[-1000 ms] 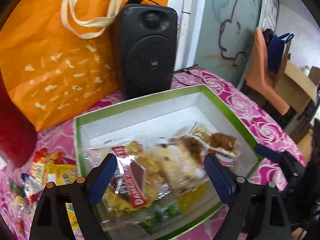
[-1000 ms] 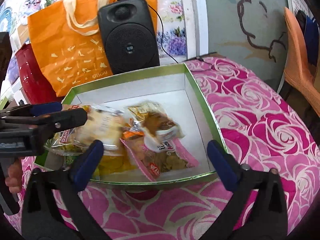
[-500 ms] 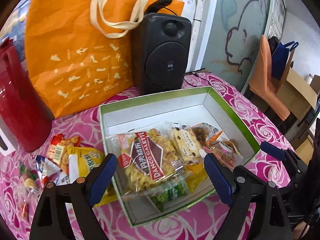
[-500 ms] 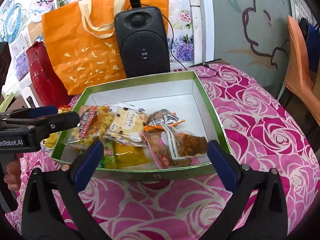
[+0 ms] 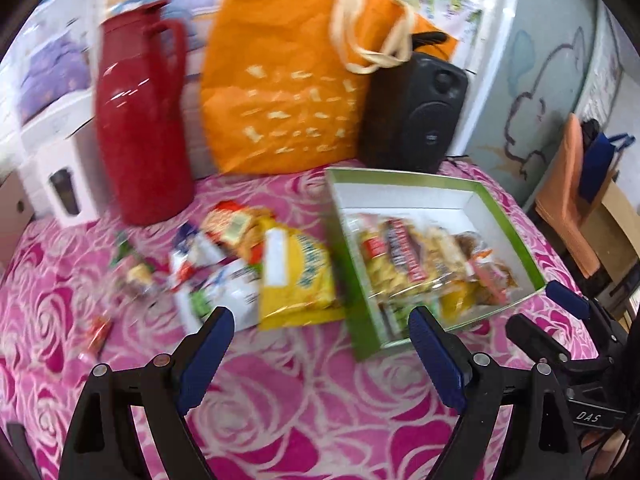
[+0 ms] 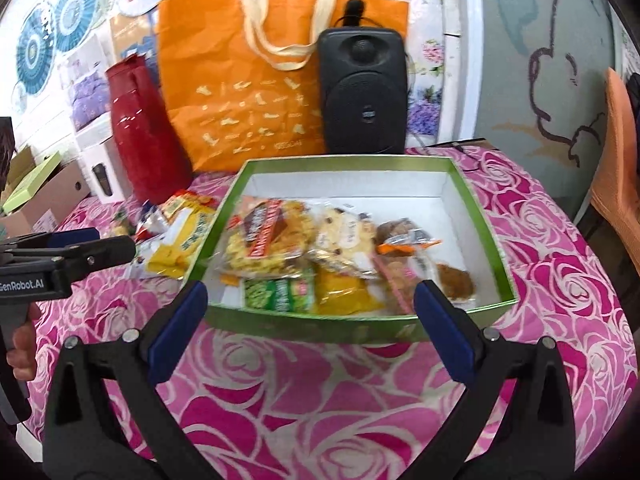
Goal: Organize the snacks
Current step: 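Move both open tools back over the remaining snacks on the table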
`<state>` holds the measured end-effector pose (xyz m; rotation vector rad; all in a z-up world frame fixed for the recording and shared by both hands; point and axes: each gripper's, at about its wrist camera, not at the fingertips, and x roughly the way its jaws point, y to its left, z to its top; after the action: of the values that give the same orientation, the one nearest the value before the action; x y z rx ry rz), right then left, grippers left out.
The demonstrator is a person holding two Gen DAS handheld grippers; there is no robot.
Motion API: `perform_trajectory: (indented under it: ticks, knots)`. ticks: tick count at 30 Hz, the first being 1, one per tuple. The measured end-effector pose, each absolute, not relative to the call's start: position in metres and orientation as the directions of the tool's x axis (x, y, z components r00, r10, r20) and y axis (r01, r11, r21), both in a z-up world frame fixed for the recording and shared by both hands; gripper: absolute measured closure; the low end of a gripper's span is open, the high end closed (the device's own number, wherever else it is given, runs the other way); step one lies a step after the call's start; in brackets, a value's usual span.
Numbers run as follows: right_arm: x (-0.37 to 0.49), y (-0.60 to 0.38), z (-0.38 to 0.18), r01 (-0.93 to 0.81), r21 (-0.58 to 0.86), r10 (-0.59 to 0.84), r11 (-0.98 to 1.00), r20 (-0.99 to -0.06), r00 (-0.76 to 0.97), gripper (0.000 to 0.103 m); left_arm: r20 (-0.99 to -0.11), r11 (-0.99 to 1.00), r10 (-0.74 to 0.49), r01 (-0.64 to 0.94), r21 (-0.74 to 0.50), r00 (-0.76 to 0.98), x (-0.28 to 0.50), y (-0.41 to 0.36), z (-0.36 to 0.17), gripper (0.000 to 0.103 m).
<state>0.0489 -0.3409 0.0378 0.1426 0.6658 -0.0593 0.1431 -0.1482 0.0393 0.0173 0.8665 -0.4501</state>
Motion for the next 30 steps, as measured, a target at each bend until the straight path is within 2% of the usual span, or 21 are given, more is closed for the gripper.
perform_trajectory:
  ticks: [6, 12, 19, 20, 22, 24, 27, 28, 29, 30]
  knots:
    - [0.063, -0.297, 0.023, 0.005, 0.141, 0.09, 0.99, -0.662, 0.744, 0.0, -0.781, 0.946, -0.317, 0.24, -0.219, 0.538, 0.142, -0.082, 0.009, 0.012]
    - [0.08, -0.243, 0.015, -0.121, 0.112, 0.165, 0.986, -0.685, 0.709, 0.001, -0.803, 0.969, -0.245, 0.114, -0.218, 0.544, 0.143, -0.026, -0.013, 0.012]
    - [0.105, -0.198, 0.008, -0.186, 0.068, 0.179, 0.98, -0.704, 0.687, 0.002, -0.794, 0.969, -0.215, 0.023, -0.246, 0.568, 0.139, 0.028, -0.021, 0.012]
    - [0.111, -0.191, 0.006, -0.179, 0.034, 0.149, 0.983, -0.713, 0.685, 0.005, -0.792, 0.967, -0.218, 0.019, -0.252, 0.57, 0.139, 0.033, -0.021, 0.012]
    - [0.122, -0.177, -0.001, -0.179, -0.05, 0.087, 0.982, -0.728, 0.68, 0.024, -0.792, 0.967, -0.219, 0.016, -0.256, 0.571, 0.139, 0.038, -0.021, 0.012]
    - [0.134, -0.164, -0.011, -0.193, -0.13, 0.034, 0.973, -0.742, 0.67, 0.031, -0.794, 0.967, -0.219, 0.016, -0.255, 0.568, 0.14, 0.041, -0.022, 0.012]
    - [0.146, -0.15, -0.028, -0.2, -0.255, -0.061, 0.946, -0.745, 0.665, 0.033, -0.793, 0.966, -0.222, 0.02, -0.257, 0.567, 0.143, 0.044, -0.023, 0.012]
    - [0.148, -0.149, -0.032, -0.192, -0.299, -0.099, 0.935, -0.737, 0.669, 0.039, -0.793, 0.966, -0.224, 0.023, -0.257, 0.566, 0.145, 0.045, -0.023, 0.012]
    - [0.151, -0.148, -0.037, -0.178, -0.343, -0.141, 0.922, -0.727, 0.673, 0.047, -0.793, 0.966, -0.226, 0.026, -0.256, 0.566, 0.147, 0.046, -0.024, 0.012]
    - [0.152, -0.149, -0.039, -0.162, -0.366, -0.167, 0.916, -0.718, 0.676, 0.071, -0.791, 0.966, -0.229, 0.033, -0.256, 0.567, 0.151, 0.048, -0.024, 0.012]
